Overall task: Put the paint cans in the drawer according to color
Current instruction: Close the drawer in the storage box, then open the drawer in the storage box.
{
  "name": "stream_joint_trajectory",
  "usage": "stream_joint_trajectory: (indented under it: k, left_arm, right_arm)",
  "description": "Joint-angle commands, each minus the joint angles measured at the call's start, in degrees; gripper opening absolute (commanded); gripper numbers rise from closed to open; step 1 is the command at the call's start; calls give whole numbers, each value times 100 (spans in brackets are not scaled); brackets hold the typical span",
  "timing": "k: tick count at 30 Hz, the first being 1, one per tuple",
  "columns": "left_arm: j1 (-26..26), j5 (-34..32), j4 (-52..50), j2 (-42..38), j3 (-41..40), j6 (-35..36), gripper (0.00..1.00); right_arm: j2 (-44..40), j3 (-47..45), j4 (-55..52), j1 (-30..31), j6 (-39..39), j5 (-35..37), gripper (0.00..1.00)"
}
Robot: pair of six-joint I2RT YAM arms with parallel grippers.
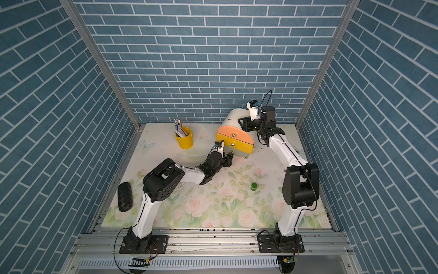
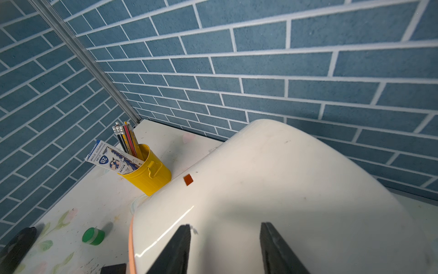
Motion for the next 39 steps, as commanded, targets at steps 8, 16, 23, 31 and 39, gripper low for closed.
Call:
stream_joint_trajectory:
  k: [8, 16, 23, 31, 39]
  left_arm:
    - [109, 348, 197, 291, 353, -45, 59]
    - [136, 537, 210, 438, 552, -74, 56]
    - [136, 638, 200, 521, 667, -114, 45]
    - [145, 674, 194, 556, 719, -153, 36]
    - [145, 650, 176, 519, 752, -141, 36]
  right_arm:
    - [194, -56, -251, 20, -118, 16, 52]
    - [220, -42, -284, 19, -125, 7, 52]
    - [222, -44, -297, 18, -142, 7, 52]
    - [212, -44, -311, 19, -152, 16, 52]
    - [212, -44, -323, 20, -160, 16, 52]
